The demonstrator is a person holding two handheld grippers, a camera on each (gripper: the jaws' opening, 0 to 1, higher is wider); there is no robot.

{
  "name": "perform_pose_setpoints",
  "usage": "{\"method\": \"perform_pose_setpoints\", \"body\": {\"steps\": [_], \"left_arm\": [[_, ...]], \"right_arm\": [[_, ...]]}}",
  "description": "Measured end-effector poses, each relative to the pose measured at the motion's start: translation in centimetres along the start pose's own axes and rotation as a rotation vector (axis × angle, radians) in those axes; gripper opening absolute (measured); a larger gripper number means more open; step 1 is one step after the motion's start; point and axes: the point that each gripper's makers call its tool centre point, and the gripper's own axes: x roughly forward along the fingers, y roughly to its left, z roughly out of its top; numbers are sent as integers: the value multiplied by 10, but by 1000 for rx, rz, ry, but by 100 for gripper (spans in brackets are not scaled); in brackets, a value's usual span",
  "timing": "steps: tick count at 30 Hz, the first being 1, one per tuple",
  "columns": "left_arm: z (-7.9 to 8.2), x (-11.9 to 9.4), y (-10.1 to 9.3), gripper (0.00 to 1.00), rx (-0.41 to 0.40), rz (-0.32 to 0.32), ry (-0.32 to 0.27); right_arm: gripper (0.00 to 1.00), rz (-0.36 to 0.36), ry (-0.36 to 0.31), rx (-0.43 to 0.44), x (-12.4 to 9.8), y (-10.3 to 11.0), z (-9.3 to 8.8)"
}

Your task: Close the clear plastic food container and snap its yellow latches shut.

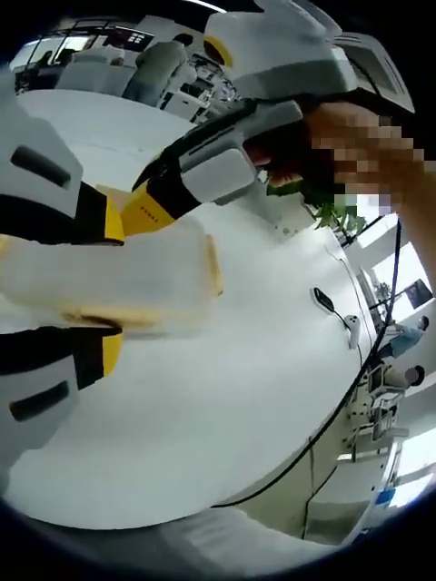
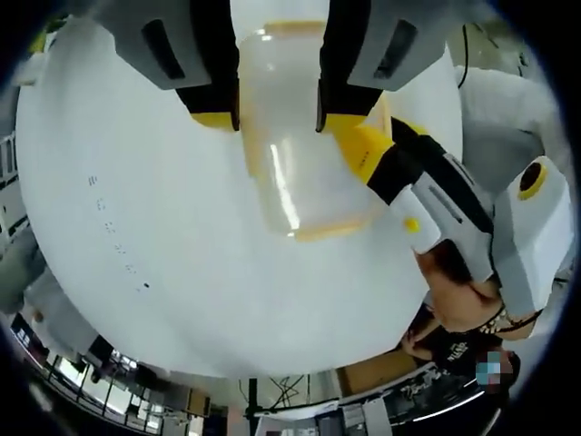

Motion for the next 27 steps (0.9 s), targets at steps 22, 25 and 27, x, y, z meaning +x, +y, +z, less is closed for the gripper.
{"method": "perform_pose_setpoints", "body": {"steps": [22, 25, 27], "left_arm": [[-19, -20, 19, 42, -50, -8, 43], [-21, -23, 21, 44, -45, -12, 41], [-24, -24, 22, 49, -49, -18, 44]], "right_arm": [[35, -66, -140, 98, -29, -11, 0], [36, -67, -148, 93, -31, -10, 0], [37, -76, -148, 97, -32, -10, -1]]}}
